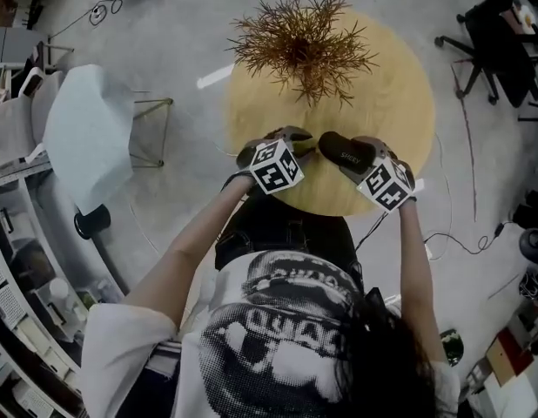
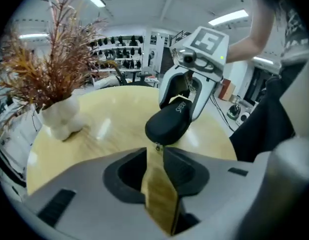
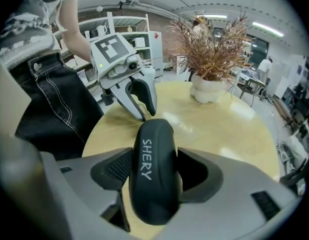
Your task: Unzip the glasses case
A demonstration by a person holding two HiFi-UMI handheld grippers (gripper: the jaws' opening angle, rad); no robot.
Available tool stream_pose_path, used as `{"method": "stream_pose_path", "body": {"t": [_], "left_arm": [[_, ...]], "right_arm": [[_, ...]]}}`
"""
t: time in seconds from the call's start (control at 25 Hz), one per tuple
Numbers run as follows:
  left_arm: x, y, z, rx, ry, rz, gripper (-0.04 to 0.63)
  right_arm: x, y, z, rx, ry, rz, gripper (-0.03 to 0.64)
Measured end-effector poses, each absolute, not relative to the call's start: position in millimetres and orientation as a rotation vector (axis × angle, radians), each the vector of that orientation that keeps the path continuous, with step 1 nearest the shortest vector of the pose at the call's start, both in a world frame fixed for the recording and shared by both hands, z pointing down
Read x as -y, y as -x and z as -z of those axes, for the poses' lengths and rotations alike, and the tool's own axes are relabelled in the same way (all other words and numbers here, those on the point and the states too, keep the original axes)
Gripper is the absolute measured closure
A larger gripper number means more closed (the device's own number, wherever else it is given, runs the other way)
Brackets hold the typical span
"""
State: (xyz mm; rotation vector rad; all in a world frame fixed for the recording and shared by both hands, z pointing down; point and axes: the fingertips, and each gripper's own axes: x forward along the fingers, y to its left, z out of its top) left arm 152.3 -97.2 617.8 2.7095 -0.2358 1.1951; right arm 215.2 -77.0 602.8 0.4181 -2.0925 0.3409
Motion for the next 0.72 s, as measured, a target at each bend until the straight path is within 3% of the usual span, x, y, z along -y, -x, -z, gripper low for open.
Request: {"method": "stream_pose_path", "body": {"t": [0.24,0.4,0.72], "left_arm": [[96,-163,-629,0.068,-2.818,-1.268,0.500],[92,-166,-634,0.005,-2.836,-1.264,0.572],[90,-164,-629,-0.012,-2.801,-1.186,0.583]], "right_arm": [[77,-214,-606,2.058,-0.428,-0.344,0.333],[75,-213,-606,2.063,-0.476,-0.409,0.334],[75,-212,-607,2.062,-0.675,-0.605,0.337]]}}
